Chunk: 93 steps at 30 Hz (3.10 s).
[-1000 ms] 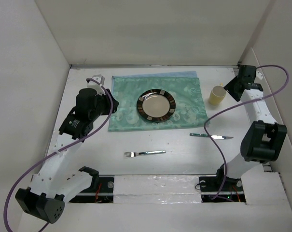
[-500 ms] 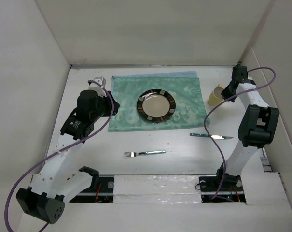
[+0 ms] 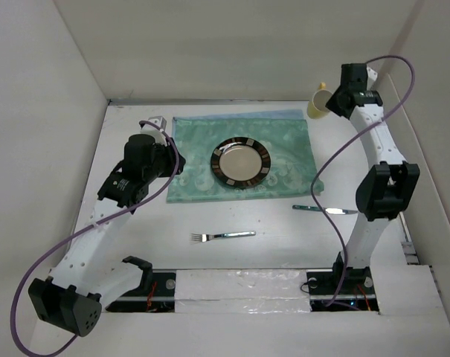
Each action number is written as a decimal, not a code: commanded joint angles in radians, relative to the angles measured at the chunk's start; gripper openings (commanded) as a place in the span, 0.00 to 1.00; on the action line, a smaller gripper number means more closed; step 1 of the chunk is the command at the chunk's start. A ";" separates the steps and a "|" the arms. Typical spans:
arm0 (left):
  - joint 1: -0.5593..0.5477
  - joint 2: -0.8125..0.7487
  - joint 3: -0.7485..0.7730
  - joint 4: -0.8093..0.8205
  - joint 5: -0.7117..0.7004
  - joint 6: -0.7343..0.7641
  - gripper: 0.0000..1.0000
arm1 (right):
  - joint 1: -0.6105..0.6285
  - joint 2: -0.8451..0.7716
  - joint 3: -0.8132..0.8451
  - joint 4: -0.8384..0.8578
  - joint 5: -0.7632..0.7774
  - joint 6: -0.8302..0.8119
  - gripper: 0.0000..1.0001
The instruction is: Set the dinner table for one person
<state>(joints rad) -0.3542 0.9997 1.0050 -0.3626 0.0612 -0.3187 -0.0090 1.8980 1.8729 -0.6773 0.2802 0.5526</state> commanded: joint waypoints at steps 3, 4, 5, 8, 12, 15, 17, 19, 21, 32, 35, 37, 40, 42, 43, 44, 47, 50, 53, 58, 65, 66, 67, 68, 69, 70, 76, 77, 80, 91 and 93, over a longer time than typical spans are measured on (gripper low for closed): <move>-0.006 -0.006 0.064 0.027 -0.034 0.006 0.30 | 0.053 0.157 0.224 -0.050 0.004 -0.019 0.00; -0.006 -0.006 0.064 0.021 -0.037 0.007 0.30 | 0.067 0.180 0.251 -0.063 0.004 -0.020 0.00; -0.006 -0.006 0.064 0.017 -0.041 0.009 0.30 | 0.078 0.205 0.314 -0.076 0.005 -0.020 0.00; -0.006 -0.001 0.067 0.011 -0.050 0.010 0.30 | 0.098 0.291 0.428 -0.131 0.004 -0.023 0.00; -0.006 0.004 0.072 0.005 -0.051 0.009 0.30 | 0.109 0.351 0.460 -0.162 0.022 -0.028 0.00; -0.006 0.014 0.078 0.004 -0.052 0.006 0.30 | 0.109 0.372 0.459 -0.172 0.014 -0.025 0.00; -0.006 0.017 0.081 0.002 -0.052 0.007 0.30 | 0.109 0.389 0.459 -0.180 0.014 -0.022 0.00; -0.006 0.022 0.084 -0.004 -0.052 0.009 0.30 | 0.118 0.400 0.453 -0.180 0.023 -0.020 0.00; -0.006 0.022 0.086 -0.006 -0.051 0.010 0.30 | 0.118 0.408 0.451 -0.174 0.027 -0.017 0.10; -0.006 0.025 0.110 -0.016 -0.052 0.013 0.31 | 0.109 0.279 0.433 -0.153 -0.039 -0.014 0.50; -0.006 0.031 0.152 -0.016 -0.052 0.020 0.30 | 0.132 0.075 0.249 -0.090 -0.073 -0.045 0.22; -0.006 0.040 0.190 -0.015 -0.052 0.020 0.26 | 0.174 -0.134 -0.017 0.101 -0.203 -0.075 0.00; -0.006 0.050 0.230 -0.012 -0.040 0.015 0.06 | 0.271 -0.330 -0.391 0.310 -0.457 -0.140 0.00; -0.006 0.060 0.257 -0.018 -0.034 0.015 0.00 | 0.338 -0.456 -0.533 0.355 -0.600 -0.186 0.00; -0.006 0.063 0.267 -0.027 -0.037 0.021 0.00 | 0.422 -0.480 -0.632 0.345 -0.621 -0.198 0.00; -0.006 0.063 0.276 -0.033 -0.043 0.024 0.00 | 0.469 -0.506 -0.671 0.328 -0.630 -0.226 0.00; -0.006 0.056 0.310 -0.055 -0.085 0.040 0.03 | 0.662 -0.522 -0.792 0.236 -0.592 -0.264 0.30; -0.006 0.051 0.349 -0.067 -0.112 0.047 0.23 | 0.809 -0.540 -0.877 0.242 -0.492 -0.247 0.59; -0.006 0.056 0.399 -0.081 -0.124 0.049 0.28 | 0.886 -0.527 -0.882 0.242 -0.403 -0.253 0.69; -0.006 0.045 0.437 -0.093 -0.132 0.041 0.29 | 0.958 -0.374 -0.799 0.165 -0.364 -0.328 0.76; -0.006 0.014 0.454 -0.107 -0.155 0.032 0.30 | 1.081 -0.165 -0.696 0.104 -0.296 -0.381 0.77; -0.006 0.014 0.457 -0.110 -0.156 0.032 0.30 | 1.090 -0.149 -0.690 0.104 -0.300 -0.382 0.76; -0.006 0.011 0.460 -0.111 -0.159 0.033 0.30 | 1.090 -0.127 -0.686 0.108 -0.300 -0.384 0.76; -0.006 0.010 0.463 -0.111 -0.162 0.033 0.30 | 1.101 -0.117 -0.686 0.114 -0.286 -0.382 0.75; -0.006 0.007 0.465 -0.111 -0.166 0.035 0.30 | 1.101 -0.109 -0.684 0.122 -0.285 -0.382 0.75; -0.006 0.010 0.462 -0.111 -0.166 0.035 0.30 | 1.101 -0.102 -0.689 0.133 -0.256 -0.373 0.74; -0.006 0.007 0.445 -0.099 -0.147 0.027 0.30 | 1.146 -0.040 -0.684 0.180 -0.190 -0.317 0.48; -0.006 0.007 0.448 -0.098 -0.147 0.027 0.30 | 1.167 -0.036 -0.687 0.182 -0.176 -0.307 0.34; -0.006 0.010 0.455 -0.095 -0.150 0.030 0.30 | 1.196 -0.040 -0.696 0.186 -0.165 -0.266 0.10; -0.006 0.004 0.442 -0.108 -0.161 0.030 0.30 | 1.121 -0.145 -0.401 0.174 -0.214 -0.128 0.00; -0.006 0.011 0.431 -0.127 -0.158 0.027 0.28 | 1.086 -0.064 -0.298 0.164 -0.185 -0.080 0.00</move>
<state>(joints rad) -0.3542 1.0225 1.4227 -0.4927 -0.0879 -0.2890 1.1400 1.8175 1.4162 -0.5610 0.0681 0.3889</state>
